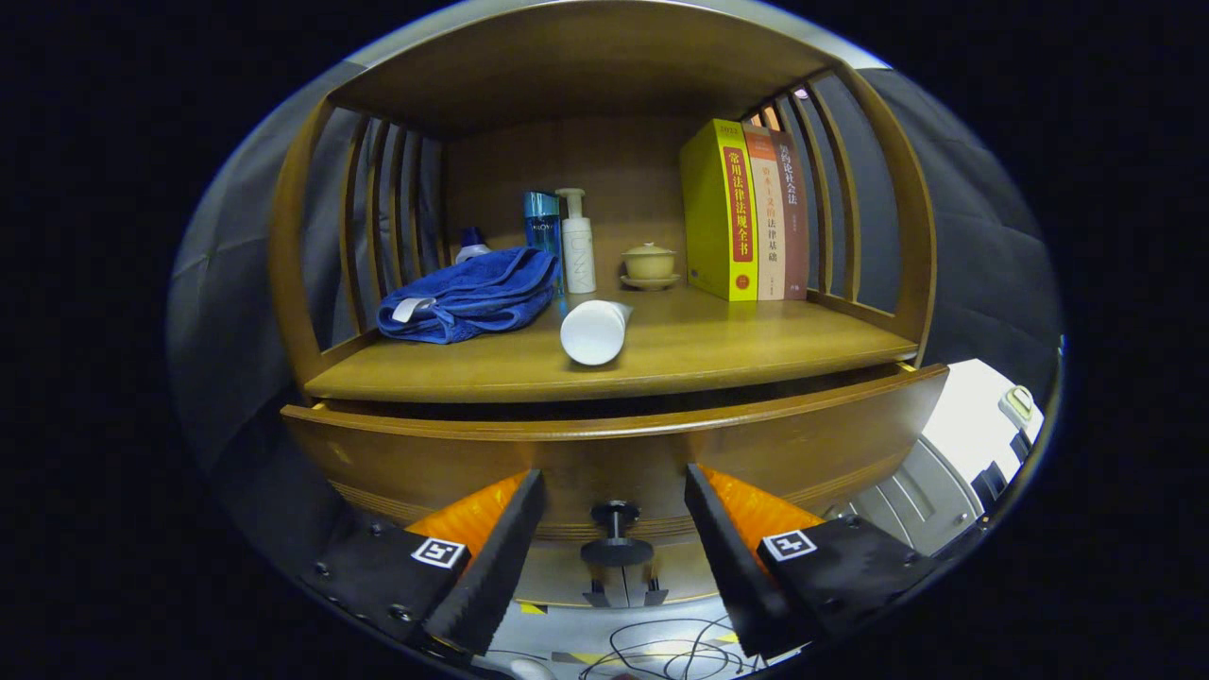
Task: Pull open the drawer, take out the items inside it, and place them on the countertop above the cabinet.
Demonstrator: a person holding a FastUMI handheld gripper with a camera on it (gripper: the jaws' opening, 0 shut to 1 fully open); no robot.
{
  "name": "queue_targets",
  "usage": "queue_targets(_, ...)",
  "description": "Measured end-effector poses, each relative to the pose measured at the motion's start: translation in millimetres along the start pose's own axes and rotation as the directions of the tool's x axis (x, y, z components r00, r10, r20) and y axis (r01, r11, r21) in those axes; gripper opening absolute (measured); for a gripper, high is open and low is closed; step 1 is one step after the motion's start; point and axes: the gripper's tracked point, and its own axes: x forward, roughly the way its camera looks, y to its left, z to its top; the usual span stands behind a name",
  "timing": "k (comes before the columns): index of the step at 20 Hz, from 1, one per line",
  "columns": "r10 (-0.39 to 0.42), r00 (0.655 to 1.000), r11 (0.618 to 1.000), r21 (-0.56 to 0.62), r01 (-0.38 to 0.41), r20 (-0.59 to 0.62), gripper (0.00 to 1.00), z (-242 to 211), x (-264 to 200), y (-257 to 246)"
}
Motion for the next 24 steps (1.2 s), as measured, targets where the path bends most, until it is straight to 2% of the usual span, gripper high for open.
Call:
queue_targets(6, -0.009, 1.0, 1.0, -0.018, 0.009, -0.006, 0.98, 4.7, 19.0, -0.3)
queue_targets(14, -0.003, 1.0, 1.0, -0.03, 0.002, -0.008, 0.97, 0.9, 15.5, 0.1)
queue_targets(19, 0.008, 0.999, 1.0, -0.03, -0.007, 0.039, 0.97, 11.0, -14.6, -1.9)
queue_targets(24, 0.009, 0.991, 0.999, -0.045, -0.003, 0.137, 0.97, 48.9, -58.3, -6.1)
